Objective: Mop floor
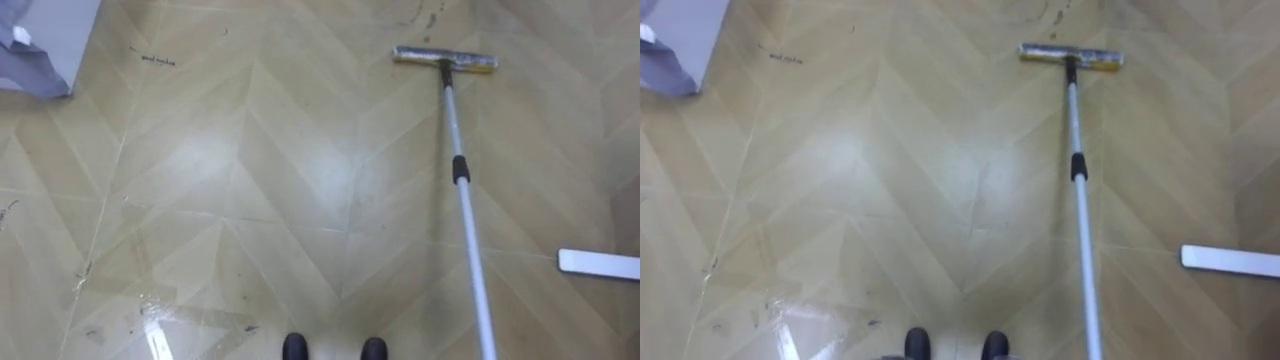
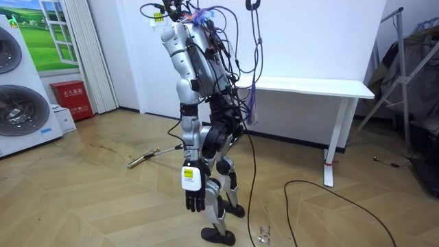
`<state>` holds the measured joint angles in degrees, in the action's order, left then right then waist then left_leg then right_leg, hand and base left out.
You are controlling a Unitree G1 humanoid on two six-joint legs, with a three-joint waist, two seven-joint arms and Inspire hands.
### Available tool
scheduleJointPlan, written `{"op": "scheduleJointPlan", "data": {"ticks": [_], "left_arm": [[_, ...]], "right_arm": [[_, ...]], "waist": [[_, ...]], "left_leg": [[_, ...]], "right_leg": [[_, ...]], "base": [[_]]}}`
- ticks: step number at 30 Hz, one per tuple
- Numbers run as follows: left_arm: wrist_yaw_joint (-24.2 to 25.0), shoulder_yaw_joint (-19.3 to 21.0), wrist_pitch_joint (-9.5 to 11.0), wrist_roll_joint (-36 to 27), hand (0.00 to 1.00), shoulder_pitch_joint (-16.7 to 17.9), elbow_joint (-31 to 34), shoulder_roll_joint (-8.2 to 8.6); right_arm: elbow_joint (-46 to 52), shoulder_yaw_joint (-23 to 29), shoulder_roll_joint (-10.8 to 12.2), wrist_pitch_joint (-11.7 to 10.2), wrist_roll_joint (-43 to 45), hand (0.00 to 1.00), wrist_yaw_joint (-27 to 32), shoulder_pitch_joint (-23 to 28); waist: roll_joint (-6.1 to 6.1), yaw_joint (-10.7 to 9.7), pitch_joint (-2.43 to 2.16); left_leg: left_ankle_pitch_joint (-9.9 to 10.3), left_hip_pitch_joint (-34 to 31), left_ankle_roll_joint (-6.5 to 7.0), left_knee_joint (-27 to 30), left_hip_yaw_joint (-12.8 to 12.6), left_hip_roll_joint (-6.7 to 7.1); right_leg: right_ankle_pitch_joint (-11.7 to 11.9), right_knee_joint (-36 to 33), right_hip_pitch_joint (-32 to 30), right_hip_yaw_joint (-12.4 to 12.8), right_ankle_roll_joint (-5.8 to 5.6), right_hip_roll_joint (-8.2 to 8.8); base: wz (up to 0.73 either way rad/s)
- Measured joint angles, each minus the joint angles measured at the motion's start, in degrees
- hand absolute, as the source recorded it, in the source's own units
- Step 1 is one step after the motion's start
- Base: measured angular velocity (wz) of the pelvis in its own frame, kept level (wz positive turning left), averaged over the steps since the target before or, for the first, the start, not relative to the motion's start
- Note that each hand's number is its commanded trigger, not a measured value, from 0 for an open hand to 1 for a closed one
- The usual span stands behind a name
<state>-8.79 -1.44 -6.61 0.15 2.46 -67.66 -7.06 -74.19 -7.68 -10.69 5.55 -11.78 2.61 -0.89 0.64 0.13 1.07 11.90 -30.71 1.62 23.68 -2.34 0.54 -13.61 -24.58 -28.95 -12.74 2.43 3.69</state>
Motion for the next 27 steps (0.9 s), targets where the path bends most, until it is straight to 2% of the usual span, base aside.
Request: {"op": "scheduleJointPlan", "data": {"ticks": [5, 7, 10, 12, 13, 14, 15, 16, 17, 18, 19, 20, 21, 22, 23, 24, 25, 26, 27], "left_arm": [[-2.1, -3.1, 0.2, 0.1, 0.00, 0.0, 0.0, -0.03], [-2.4, -3.5, 0.2, 0.6, 0.00, 0.0, 0.0, 0.02], [-2.3, -3.5, -0.5, 0.6, 0.00, -0.1, 0.0, -0.15], [-1.7, -4.3, -1.3, 0.3, 0.00, -1.1, -0.8, -0.54], [-1.6, -4.4, -2.0, -0.3, 0.00, -2.1, -1.2, -0.81], [-1.6, -4.5, -2.1, -0.9, 0.00, -2.4, -1.2, -1.05], [-1.6, -4.5, -2.0, -2.4, 0.00, -3.0, -1.3, -1.64], [-1.7, -4.5, -1.9, -3.5, 0.00, -3.2, -1.4, -2.19], [-1.9, -5.7, -1.5, -6.5, 0.00, -3.0, -1.2, -3.58], [-2.0, -7.4, -0.8, -9.3, 0.00, -1.8, -1.1, -4.61], [-2.0, -8.4, -0.4, -10.7, 0.00, -1.0, -1.1, -5.04], [-1.9, -9.0, 0.0, -11.5, 0.00, -0.2, -0.8, -5.66], [-1.6, -9.0, 0.1, -11.8, 0.00, -0.2, -1.0, -6.20], [-1.3, -9.0, 0.2, -11.7, 0.00, -0.1, -1.1, -6.41], [0.0, -9.0, 0.3, -10.8, 0.00, 0.7, -1.2, -6.20], [1.4, -9.1, 0.1, -10.3, 0.00, 1.6, -1.3, -5.56], [2.0, -9.0, 0.0, -10.0, 0.00, 1.8, -1.1, -5.35], [3.5, -9.0, -0.2, -8.9, 0.00, 2.4, -1.0, -5.10], [4.6, -8.8, -0.6, -7.9, 0.00, 2.2, -1.1, -5.14]], "right_arm": [[0.0, -1.5, -0.2, -0.5, -2.0, 1.00, 1.9, 0.0], [-0.1, -2.3, -0.3, -0.5, -3.2, 1.00, 2.4, 0.0], [-1.8, -2.3, -0.1, -0.2, -4.3, 1.00, 2.3, -0.5], [-4.4, -2.3, -0.3, 0.9, -6.1, 1.00, 1.8, -2.7], [-5.2, -2.1, -0.7, 1.6, -6.2, 1.00, 1.1, -5.1], [-5.8, -1.7, -1.0, 2.0, -6.2, 1.00, 0.7, -6.6], [-6.5, -0.9, -2.1, 3.2, -6.1, 1.00, -0.4, -10.2], [-6.6, -0.7, -2.6, 3.5, -6.1, 1.00, -1.0, -11.9], [-6.7, -0.1, -4.2, 4.6, -5.9, 1.00, -2.6, -16.3], [-6.6, -0.2, -6.0, 4.9, -6.0, 1.00, -4.2, -20.5], [-5.9, -0.5, -7.0, 4.9, -5.9, 1.00, -5.0, -22.2], [-5.1, -1.2, -8.6, 4.8, -5.9, 1.00, -6.8, -25.6], [-5.8, -1.1, -9.5, 6.4, -6.2, 1.00, -8.7, -29.2], [-6.6, -1.1, -9.6, 7.1, -6.2, 1.00, -9.4, -30.5], [-7.6, -1.4, -10.0, 7.1, -6.2, 1.00, -10.2, -31.2], [-8.0, -2.4, -10.5, 6.5, -6.9, 1.00, -11.1, -30.6], [-8.1, -2.4, -10.7, 6.0, -7.3, 1.00, -11.7, -29.9], [-8.0, -3.7, -11.5, 5.2, -8.4, 1.00, -12.9, -28.6], [-7.5, -5.1, -12.5, 4.4, -8.7, 1.00, -13.7, -26.7]], "waist": [[-0.14, 0.2, 0.09], [-0.05, 0.3, 0.20], [0.34, 0.8, 0.44], [0.44, 2.7, 0.63], [0.19, 4.1, 0.60], [0.01, 4.7, 0.55], [-0.41, 5.4, 0.66], [-0.92, 5.7, 0.82], [-2.13, 7.2, 1.08], [-3.02, 9.1, 1.45], [-3.26, 9.8, 1.49], [-4.02, 10.5, 1.50], [-5.95, 11.1, 2.15], [-7.16, 11.4, 2.45], [-7.85, 11.7, 2.59], [-7.78, 12.1, 2.63], [-7.93, 12.4, 2.54], [-7.73, 12.8, 2.50], [-6.52, 12.4, 2.14]], "left_leg": [[0.0, -1.7, 0.00, 0.3, 0.0, 0.27], [0.1, -3.0, 0.00, 2.5, 0.4, 0.34], [1.5, -5.6, -0.44, 9.2, 1.3, 0.36], [3.5, -9.0, -1.66, 17.6, 2.1, 0.45], [3.8, -11.4, -2.13, 22.2, 2.8, 0.56], [3.8, -12.7, -2.16, 24.6, 2.9, 0.53], [3.1, -15.9, -3.29, 30.1, 3.1, 0.14], [1.8, -17.7, -4.00, 33.1, 3.2, -0.01], [-3.5, -22.4, -4.79, 43.0, 3.2, -0.83], [-10.6, -27.1, -5.76, 57.4, 3.2, -1.28], [-12.3, -29.3, -6.39, 66.4, 3.1, -1.51], [-12.3, -33.6, -6.38, 80.6, 1.7, -1.32], [-11.4, -37.2, -5.32, 90.1, -0.4, -1.02], [-10.9, -38.7, -4.73, 93.1, -1.0, -0.63], [-9.6, -40.7, -3.22, 95.7, -1.1, -0.77], [-8.3, -40.8, -2.96, 93.9, -1.0, -1.14], [-7.9, -40.6, -2.93, 91.2, -1.3, -1.51], [-7.5, -39.4, -2.56, 82.4, -2.1, -2.21], [-7.2, -36.9, -2.19, 69.5, -2.2, -2.11]], "right_leg": [[-0.3, -1.7, -2.2, -0.2, 0.01, 0.45], [-1.3, -3.7, -3.1, -0.1, -0.15, 0.91], [-3.5, -8.4, -3.9, -0.2, 0.17, 1.37], [-6.5, -15.3, -6.3, 0.0, 1.06, 1.37], [-8.1, -18.6, -7.8, 0.2, 1.62, 1.47], [-9.1, -19.8, -8.7, 0.2, 1.75, 1.58], [-10.8, -23.2, -10.6, -0.1, 3.12, 2.45], [-11.5, -24.7, -11.5, 0.1, 3.71, 2.34], [-12.6, -28.4, -13.1, 0.9, 4.93, 2.12], [-13.7, -31.7, -13.6, 1.6, 6.09, 1.60], [-14.2, -33.2, -13.6, 1.9, 6.51, 1.38], [-14.6, -34.4, -13.4, 2.8, 6.80, 1.15], [-14.4, -34.1, -13.1, 3.9, 6.97, 1.58], [-14.2, -33.8, -12.8, 4.6, 6.74, 2.13], [-14.0, -32.6, -11.5, 5.1, 6.20, 2.38], [-14.1, -31.8, -10.0, 5.7, 5.83, 2.50], [-14.3, -31.7, -9.8, 6.1, 5.45, 2.80], [-14.7, -31.8, -9.6, 6.1, 4.68, 3.75], [-15.6, -32.2, -9.6, 5.2, 3.59, 4.07]], "base": [[0.03], [0.18], [0.23], [0.04], [-0.07], [-0.07], [-0.03], [-0.20], [-0.57], [-0.72], [-0.63], [-0.26], [-0.08], [0.11], [0.16], [0.09], [-0.07], [0.04], [0.30]]}}
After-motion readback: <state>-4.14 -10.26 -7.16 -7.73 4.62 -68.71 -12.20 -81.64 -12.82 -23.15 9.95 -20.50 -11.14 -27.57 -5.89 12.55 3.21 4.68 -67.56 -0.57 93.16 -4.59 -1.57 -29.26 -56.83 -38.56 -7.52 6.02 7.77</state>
